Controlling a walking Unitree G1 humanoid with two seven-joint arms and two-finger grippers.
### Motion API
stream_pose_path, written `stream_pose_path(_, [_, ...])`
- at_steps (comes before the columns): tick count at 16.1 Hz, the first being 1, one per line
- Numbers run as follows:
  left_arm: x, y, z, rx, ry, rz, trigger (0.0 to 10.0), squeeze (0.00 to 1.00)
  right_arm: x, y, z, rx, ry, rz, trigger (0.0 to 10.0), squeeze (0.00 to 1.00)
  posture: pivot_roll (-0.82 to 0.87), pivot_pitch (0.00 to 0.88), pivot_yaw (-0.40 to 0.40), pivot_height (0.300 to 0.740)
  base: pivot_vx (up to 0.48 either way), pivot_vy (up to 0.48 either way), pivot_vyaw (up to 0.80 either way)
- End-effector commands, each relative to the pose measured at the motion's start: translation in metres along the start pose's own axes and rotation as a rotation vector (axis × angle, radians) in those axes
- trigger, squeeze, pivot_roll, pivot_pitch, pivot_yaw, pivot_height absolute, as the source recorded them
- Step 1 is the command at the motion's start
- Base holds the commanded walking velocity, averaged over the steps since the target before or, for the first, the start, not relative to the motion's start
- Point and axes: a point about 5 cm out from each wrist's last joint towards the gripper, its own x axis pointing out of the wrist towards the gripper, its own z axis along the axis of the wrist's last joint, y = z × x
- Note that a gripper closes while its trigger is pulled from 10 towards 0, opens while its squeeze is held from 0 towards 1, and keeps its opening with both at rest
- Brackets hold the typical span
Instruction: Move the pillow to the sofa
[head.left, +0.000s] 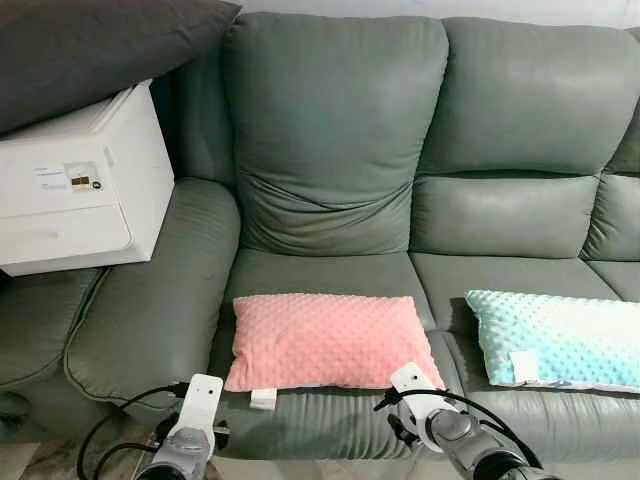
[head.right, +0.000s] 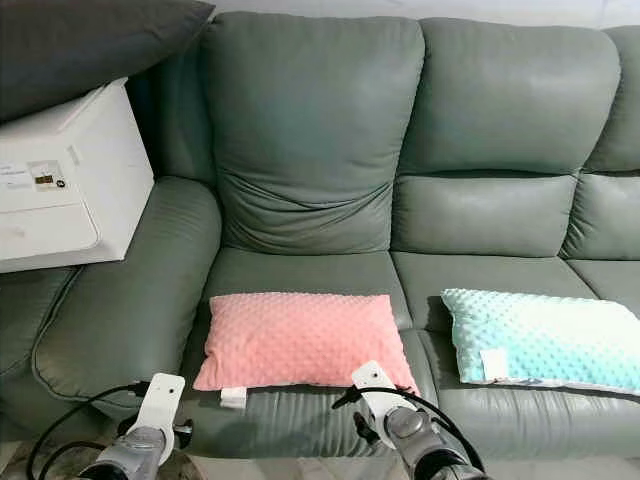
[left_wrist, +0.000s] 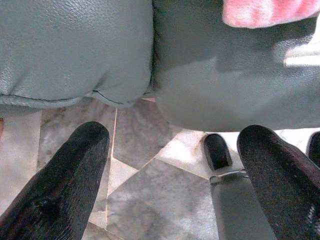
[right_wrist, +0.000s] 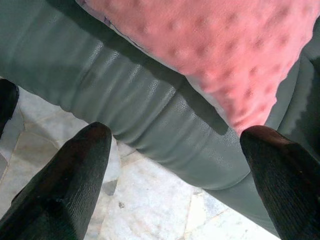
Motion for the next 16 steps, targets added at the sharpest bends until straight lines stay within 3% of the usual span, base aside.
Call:
stream_pose_path(1, [0.0, -0.001, 0.003, 0.007, 0.001, 0.009, 10.0, 0.0, -0.001, 0.001, -0.009, -0.009, 0.019, 0.012, 10.0, 0.0, -0.1, 0.0, -0.043, 0.74, 0.0, 0.0, 0.0])
stream_pose_path(3, [-0.001, -0.007, 0.004, -0.003, 0.006, 0.005, 10.0, 0.0, -0.004, -0.001, -0.026, -0.023, 0.039, 0.014, 10.0, 0.0, -0.1, 0.0, -0.046, 0.74, 0.0, 0.0, 0.0])
stream_pose_path(5, [0.0, 0.0, 0.003, 0.0, 0.011, 0.014, 10.0, 0.0, -0.006, -0.003, -0.031, -0.034, 0.046, 0.013, 10.0, 0.0, -0.11, 0.0, -0.048, 0.74, 0.0, 0.0, 0.0])
stream_pose_path(16, [0.0, 0.003, 0.001, 0.031, 0.016, 0.02, 10.0, 0.0, -0.004, 0.002, -0.028, -0.03, 0.043, 0.025, 10.0, 0.0, -0.11, 0.0, -0.045, 0.74, -0.239, 0.0, 0.0])
